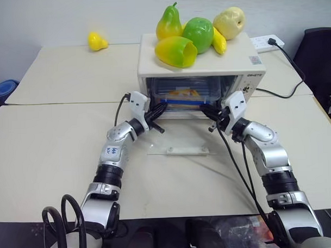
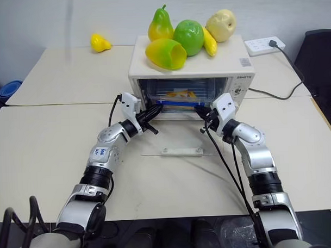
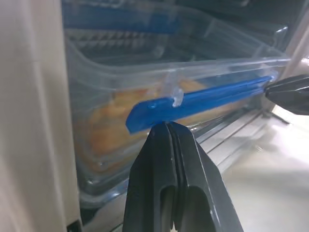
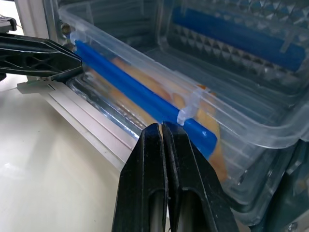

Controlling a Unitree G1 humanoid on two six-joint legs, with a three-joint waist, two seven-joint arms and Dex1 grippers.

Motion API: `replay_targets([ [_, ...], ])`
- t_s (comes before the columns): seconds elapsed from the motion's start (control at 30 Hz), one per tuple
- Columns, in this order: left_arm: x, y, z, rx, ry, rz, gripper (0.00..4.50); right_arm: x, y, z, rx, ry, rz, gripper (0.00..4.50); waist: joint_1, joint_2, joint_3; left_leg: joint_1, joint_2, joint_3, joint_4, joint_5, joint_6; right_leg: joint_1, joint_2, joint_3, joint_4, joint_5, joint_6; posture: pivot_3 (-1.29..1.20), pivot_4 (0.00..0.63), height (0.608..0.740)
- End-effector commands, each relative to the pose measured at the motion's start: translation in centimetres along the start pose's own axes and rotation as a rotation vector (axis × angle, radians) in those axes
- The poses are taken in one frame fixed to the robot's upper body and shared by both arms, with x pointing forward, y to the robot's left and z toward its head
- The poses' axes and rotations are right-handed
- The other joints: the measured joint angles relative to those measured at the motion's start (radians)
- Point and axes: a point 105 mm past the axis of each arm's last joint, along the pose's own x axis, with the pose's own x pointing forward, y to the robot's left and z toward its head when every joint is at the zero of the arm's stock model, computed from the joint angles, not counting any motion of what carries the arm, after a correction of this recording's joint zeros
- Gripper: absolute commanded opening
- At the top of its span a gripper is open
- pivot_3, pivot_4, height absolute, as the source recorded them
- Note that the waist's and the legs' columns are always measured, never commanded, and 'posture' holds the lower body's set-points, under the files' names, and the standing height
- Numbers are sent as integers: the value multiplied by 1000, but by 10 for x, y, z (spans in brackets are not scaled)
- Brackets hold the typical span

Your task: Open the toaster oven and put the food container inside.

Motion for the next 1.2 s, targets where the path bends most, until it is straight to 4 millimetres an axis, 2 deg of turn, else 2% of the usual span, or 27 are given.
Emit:
replay_targets([
  [0.03,-7,-7,14,52,-25,-83,0,-7,-2,10,16,2,58,85,-7,0,0,0,0,0,0,0,0,0,0,0,0,0,0,0,150,740],
  [0.13,-29,-10,11,89,25,-144,0,-23,3,13,43,24,127,85,-13,0,0,-1,1,-1,-1,0,0,-1,0,1,4,0,0,0,150,740],
  [0.23,-56,-5,14,89,57,-165,0,-47,-1,21,42,15,130,85,-13,0,0,-1,1,-1,-3,0,0,-2,0,1,4,0,0,0,150,740],
  [0.3,-83,1,22,104,75,-200,604,-72,-4,22,24,5,146,0,-11,0,0,-3,1,-2,-2,0,0,-3,0,1,4,0,0,0,150,740],
  [0.37,-114,7,37,98,63,-262,1200,-97,-12,7,-24,85,145,0,-11,1,0,-4,1,-3,-2,-1,-1,-3,0,0,4,0,0,0,150,740],
  [0.43,-148,19,48,106,98,-309,1751,-120,-20,-17,-58,200,150,0,-11,1,0,-4,1,-2,-1,-1,0,-3,-1,0,1,0,0,0,150,740],
  [0.5,-171,27,52,97,147,-341,2419,-133,-27,-34,-57,258,138,0,-12,1,0,-3,1,-2,-2,-1,0,-2,0,0,-3,0,-1,0,150,740],
  [0.6,-201,37,42,71,253,-336,3275,-140,-25,-62,-40,336,169,0,-15,3,0,4,1,-1,-6,-1,1,4,-1,1,-4,-1,-1,0,150,740],
  [0.73,-206,29,38,60,258,-363,4479,-128,-10,-70,-15,298,246,0,-18,5,1,5,2,1,-10,-1,1,3,0,3,-4,-1,-1,0,150,740],
  [0.83,-199,21,45,53,190,-361,4479,-110,2,-60,15,194,280,0,-16,4,1,4,2,0,-10,-1,1,2,0,2,-4,-1,-1,0,150,740],
  [0.93,-195,7,54,46,86,-375,4479,-90,7,-36,67,4,262,0,-16,5,1,4,2,0,-10,-1,1,2,-1,3,-4,-1,-1,0,150,740],
  [1.17,-195,9,63,24,17,-283,4479,-80,-4,12,139,-236,187,0,-13,5,1,4,2,0,-9,-1,0,1,0,2,-4,-1,-1,0,150,740],
  [1.2,-195,10,66,33,-1,-262,4479,-79,-9,26,161,-295,157,0,-13,5,1,4,2,0,-9,-1,0,1,-1,2,-4,-1,-1,0,150,740],
])
